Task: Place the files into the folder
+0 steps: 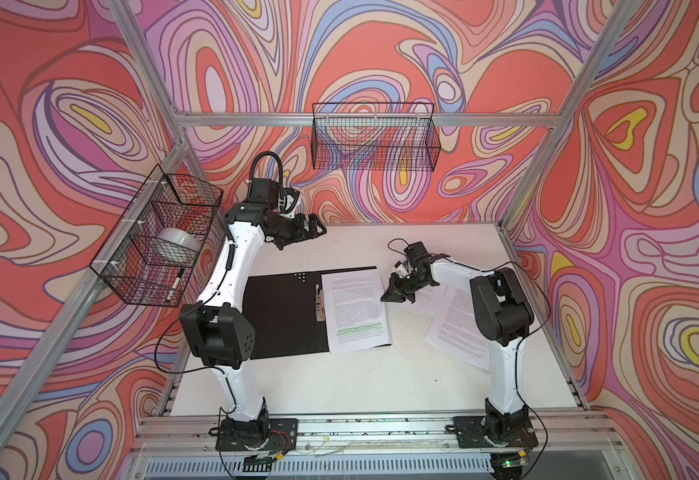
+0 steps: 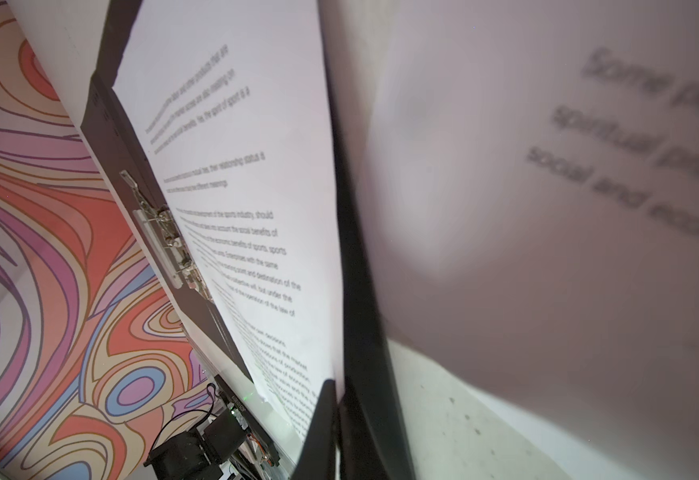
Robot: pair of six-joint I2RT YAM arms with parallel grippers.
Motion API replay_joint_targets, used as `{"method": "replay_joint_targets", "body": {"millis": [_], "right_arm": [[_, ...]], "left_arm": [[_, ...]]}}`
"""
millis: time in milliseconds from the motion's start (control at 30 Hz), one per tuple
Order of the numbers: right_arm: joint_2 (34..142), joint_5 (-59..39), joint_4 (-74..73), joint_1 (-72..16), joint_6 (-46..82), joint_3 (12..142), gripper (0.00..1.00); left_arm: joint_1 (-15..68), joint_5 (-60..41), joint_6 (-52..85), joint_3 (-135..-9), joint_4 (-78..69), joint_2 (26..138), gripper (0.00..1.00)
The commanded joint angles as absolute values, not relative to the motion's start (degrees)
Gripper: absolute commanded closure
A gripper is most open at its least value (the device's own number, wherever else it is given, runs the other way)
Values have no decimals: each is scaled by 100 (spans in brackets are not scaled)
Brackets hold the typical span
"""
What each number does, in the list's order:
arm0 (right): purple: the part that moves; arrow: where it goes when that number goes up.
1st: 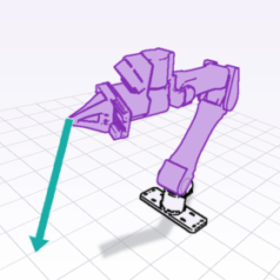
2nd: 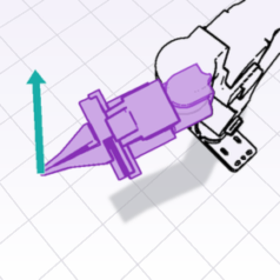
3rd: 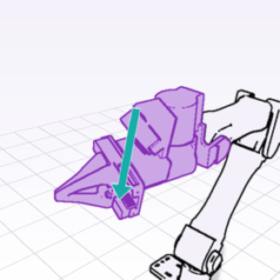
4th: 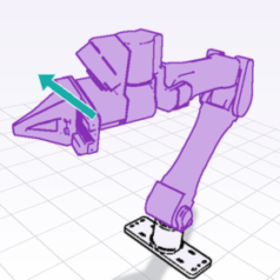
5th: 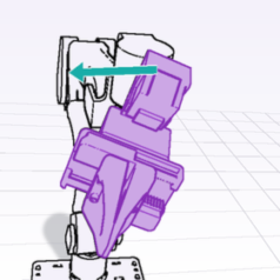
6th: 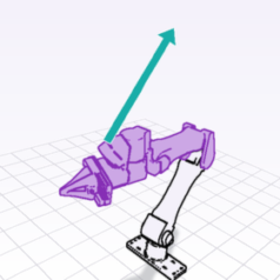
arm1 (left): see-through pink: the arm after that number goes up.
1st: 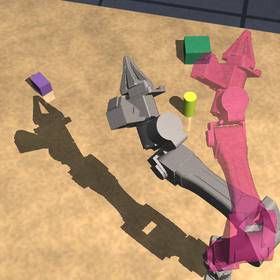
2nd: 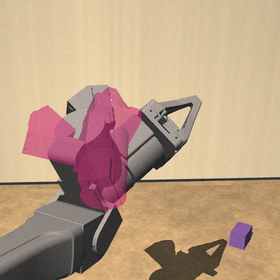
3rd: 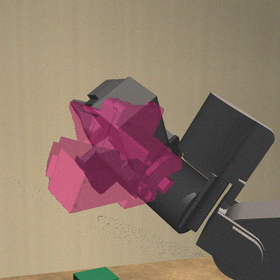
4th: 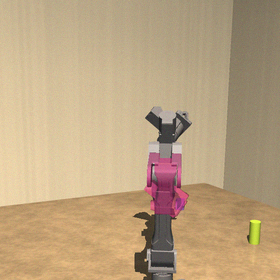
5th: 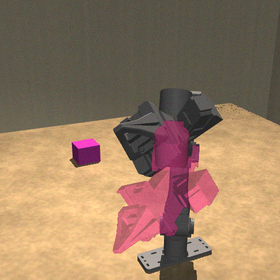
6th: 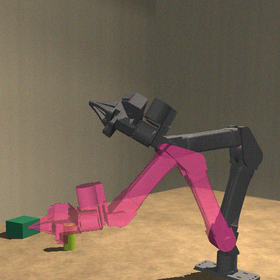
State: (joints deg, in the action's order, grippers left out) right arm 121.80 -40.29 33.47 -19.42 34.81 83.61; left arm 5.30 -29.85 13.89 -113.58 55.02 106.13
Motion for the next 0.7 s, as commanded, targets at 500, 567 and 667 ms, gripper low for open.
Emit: {"method": "replay_joint_targets", "body": {"millis": [500, 567, 667], "right_arm": [[12121, -3819, 2995, -2101, 3862, 8332, 96], [12102, -3718, 3053, -2102, 3850, 8339, 87], [12016, -3614, 3111, -2108, 3797, 8350, 72]], "left_arm": [[527, -3149, 1507, -11325, 5432, 10463, 0], [527, -3156, 1512, -11314, 5432, 10462, 0], [527, -3151, 1512, -11295, 5432, 10453, 0]]}}
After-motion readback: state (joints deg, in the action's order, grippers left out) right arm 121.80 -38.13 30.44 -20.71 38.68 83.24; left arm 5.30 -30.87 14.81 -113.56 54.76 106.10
